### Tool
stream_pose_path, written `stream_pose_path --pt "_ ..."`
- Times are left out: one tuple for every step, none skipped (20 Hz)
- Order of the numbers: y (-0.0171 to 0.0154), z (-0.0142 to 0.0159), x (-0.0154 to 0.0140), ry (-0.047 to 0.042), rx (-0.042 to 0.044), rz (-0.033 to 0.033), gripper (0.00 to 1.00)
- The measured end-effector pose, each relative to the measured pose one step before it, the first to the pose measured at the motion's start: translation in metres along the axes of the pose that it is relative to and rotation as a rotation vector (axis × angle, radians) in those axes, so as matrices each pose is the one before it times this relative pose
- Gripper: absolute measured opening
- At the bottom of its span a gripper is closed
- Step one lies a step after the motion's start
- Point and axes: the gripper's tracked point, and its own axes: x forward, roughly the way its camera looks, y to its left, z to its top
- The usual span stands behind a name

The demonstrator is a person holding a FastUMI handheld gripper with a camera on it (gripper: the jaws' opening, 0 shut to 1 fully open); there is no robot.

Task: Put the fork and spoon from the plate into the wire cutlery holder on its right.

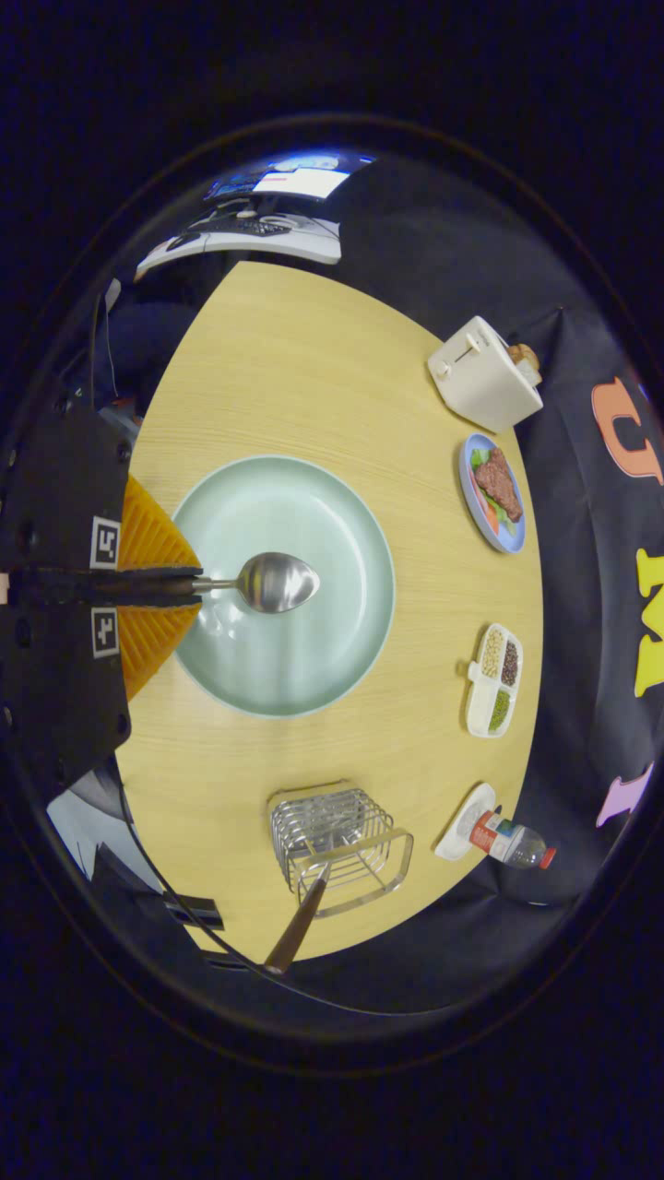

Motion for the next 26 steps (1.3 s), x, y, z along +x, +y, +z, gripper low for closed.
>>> stream_pose_path --pt "-0.00513 0.00152 -0.00877 -0.00804 0.00375 0.00018 0.00" --pt "-0.00603 0.00265 -0.01043 -0.01212 0.00216 0.00022 0.00" --pt "-0.00631 0.00263 -0.01027 -0.01301 -0.00016 -0.00318 0.00" --pt "-0.00731 0.00218 -0.01106 -0.01263 -0.00197 -0.00591 0.00" --pt "-0.00833 0.00192 -0.00917 -0.01270 0.00267 -0.00669 0.00" --pt "-0.00900 0.00100 -0.01014 -0.00767 0.00517 -0.00688 0.00" --pt "-0.01086 0.00158 -0.00826 -0.00587 0.00760 -0.00880 0.00" --pt "-0.01148 0.00266 -0.00966 -0.00799 0.00756 -0.01018 0.01" --pt "-0.01148 0.00366 -0.00910 -0.00990 0.00777 -0.01149 0.01" --pt "-0.01341 0.00507 -0.00693 -0.00706 0.00885 -0.01198 0.00" --pt "-0.01183 0.00484 -0.00546 -0.00561 0.01209 -0.01088 0.00" --pt "-0.01225 0.00462 -0.00532 -0.00147 0.00976 -0.01249 0.01" --pt "-0.01098 0.00337 -0.00500 0.00085 0.00538 -0.01148 0.01" --pt "-0.01002 0.00393 -0.00299 0.00555 0.00256 -0.01373 0.00" --pt "-0.00856 0.00265 -0.00139 0.01296 -0.00075 -0.01055 0.00" --pt "-0.00639 0.00343 0.00059 0.01412 -0.00038 -0.00527 0.00" --pt "-0.00508 0.00357 0.00136 0.01317 -0.00283 -0.00199 0.00" --pt "-0.00391 0.00482 0.00179 0.00883 -0.00254 -0.00243 0.00" --pt "-0.00445 0.00508 0.00292 0.00758 -0.00212 -0.00517 0.00" --pt "-0.00348 0.00416 0.00271 0.00976 -0.00016 -0.00401 0.00" --pt "-0.00195 0.00307 0.00285 0.00981 0.00163 0.00441 0.00" --pt "-0.00005 0.00165 0.00261 0.01107 -0.00098 0.00507 0.00" --pt "-0.00069 0.00149 0.00332 0.01413 -0.00149 0.00332 0.00" --pt "-0.00102 0.00032 0.00275 0.01294 0.00213 0.00293 0.00" --pt "-0.00161 0.00011 0.00284 0.01175 0.00274 -0.00029 0.00" --pt "-0.00279 -0.00040 0.00310 0.01138 0.00534 -0.00429 0.00"
